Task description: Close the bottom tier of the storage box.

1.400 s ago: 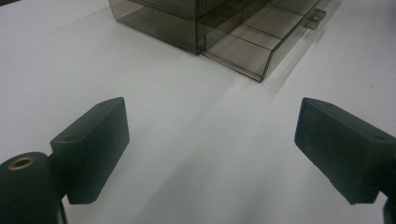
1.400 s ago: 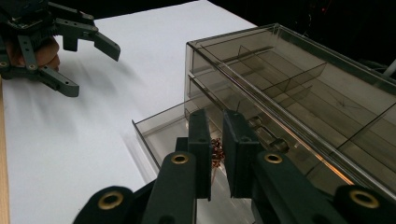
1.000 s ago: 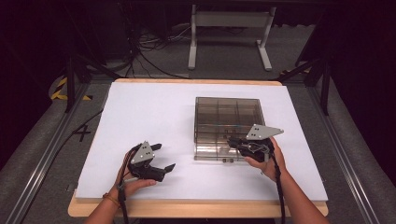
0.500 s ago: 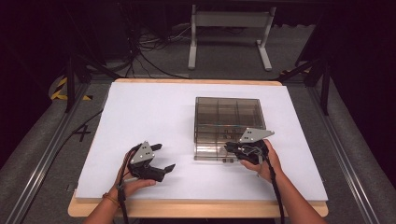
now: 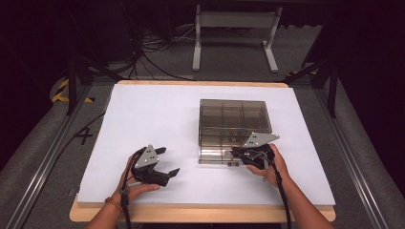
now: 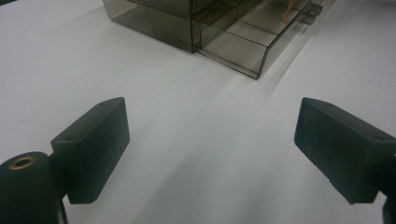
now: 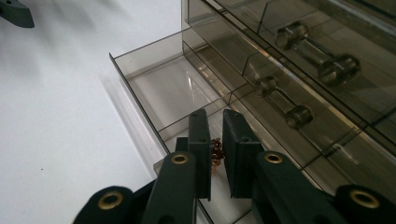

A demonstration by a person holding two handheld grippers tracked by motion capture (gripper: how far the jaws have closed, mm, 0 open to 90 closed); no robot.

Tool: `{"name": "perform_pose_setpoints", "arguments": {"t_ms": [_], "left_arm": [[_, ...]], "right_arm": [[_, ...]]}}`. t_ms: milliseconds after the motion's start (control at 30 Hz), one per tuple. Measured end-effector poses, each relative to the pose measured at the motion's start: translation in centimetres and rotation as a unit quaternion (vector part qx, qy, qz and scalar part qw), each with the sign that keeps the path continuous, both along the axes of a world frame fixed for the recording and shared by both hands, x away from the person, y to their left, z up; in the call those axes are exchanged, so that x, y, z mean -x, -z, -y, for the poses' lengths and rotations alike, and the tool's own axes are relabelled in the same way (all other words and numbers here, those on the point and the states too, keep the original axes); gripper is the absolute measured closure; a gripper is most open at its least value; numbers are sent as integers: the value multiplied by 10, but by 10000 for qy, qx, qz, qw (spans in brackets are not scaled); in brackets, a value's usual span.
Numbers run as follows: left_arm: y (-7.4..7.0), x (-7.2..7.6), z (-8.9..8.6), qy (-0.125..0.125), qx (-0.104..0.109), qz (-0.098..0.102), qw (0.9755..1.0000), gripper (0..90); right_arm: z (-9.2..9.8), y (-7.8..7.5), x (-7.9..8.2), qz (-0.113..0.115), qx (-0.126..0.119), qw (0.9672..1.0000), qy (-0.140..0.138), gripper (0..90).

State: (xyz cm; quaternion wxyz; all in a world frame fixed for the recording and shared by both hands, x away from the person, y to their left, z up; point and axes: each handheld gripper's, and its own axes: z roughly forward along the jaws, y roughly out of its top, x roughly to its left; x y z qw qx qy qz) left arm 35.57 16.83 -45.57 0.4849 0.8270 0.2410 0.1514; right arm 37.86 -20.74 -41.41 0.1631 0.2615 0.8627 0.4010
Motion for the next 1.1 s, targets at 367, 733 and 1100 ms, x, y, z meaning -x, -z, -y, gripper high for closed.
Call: {"name": "perform_pose_setpoints", "arguments": {"t_ms": [367,733,1100], "left_arm": [[0,0,1,15,-29,3,10000,110],[0,1,4,-36,-218,73,9997,134],[0,4,7,-67,-325,68,9994,211]], "right_arm": [[-2,10,-3,-163,208,9996,30,824],[2,7,-2,-118,181,9996,161,757],[33,-32,9,619,-259,9966,473,861]]}}
